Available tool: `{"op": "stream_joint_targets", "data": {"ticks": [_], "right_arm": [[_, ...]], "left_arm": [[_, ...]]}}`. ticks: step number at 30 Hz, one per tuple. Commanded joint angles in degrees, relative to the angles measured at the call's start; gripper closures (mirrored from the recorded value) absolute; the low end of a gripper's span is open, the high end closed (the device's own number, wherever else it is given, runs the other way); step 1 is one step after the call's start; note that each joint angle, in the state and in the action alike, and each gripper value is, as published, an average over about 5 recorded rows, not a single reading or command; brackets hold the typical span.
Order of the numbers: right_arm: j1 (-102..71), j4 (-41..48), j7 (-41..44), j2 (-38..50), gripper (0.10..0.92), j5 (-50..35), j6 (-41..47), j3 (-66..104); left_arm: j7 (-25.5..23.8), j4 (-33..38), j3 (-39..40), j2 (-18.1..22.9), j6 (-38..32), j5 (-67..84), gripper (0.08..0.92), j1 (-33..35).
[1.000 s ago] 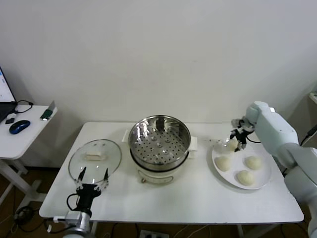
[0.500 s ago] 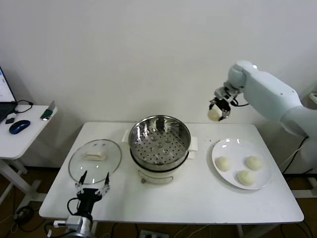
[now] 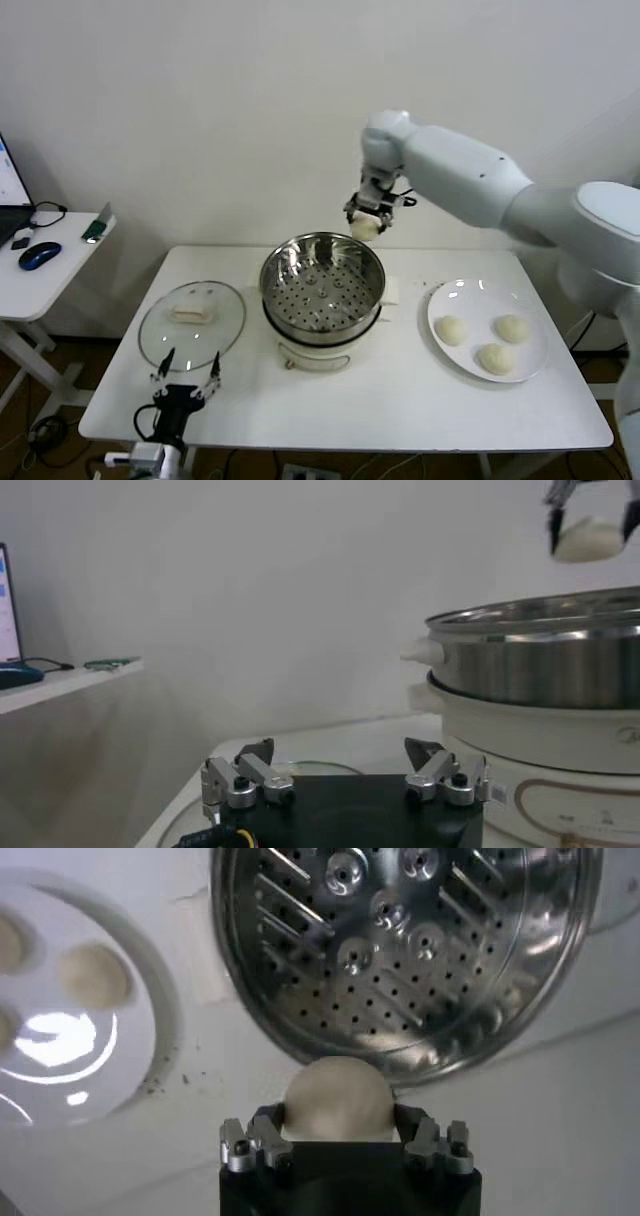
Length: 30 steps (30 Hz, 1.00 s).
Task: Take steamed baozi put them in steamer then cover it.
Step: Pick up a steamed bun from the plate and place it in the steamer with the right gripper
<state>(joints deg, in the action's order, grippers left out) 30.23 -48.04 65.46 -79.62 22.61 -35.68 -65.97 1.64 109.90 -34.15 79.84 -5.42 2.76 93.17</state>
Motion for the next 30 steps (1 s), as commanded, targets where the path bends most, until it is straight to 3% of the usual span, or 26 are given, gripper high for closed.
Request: {"op": "stream_joint_targets", "data": {"ticks": [1, 22, 30], "right_arm": [[-4.67, 1.57, -3.56, -8.38, 0.313, 13.64, -6.12, 1.21], [-10.37, 7.11, -5.81, -10.43, 0.301, 17.13, -6.02, 2.25], [-9.43, 6.43, -4.72, -9.65, 0.208, 14.82, -5.76, 3.11]], "left_arm": [[-0.03, 0.85, 0.0, -0.15, -0.04, 0.05, 0.177, 0.72], [0.02, 0.85, -0.4, -0.16, -0.52, 0.22, 0.177, 1.74], [0.05, 0.89, -0.44, -0.12, -0.45, 0.22, 0.177, 1.73]]}}
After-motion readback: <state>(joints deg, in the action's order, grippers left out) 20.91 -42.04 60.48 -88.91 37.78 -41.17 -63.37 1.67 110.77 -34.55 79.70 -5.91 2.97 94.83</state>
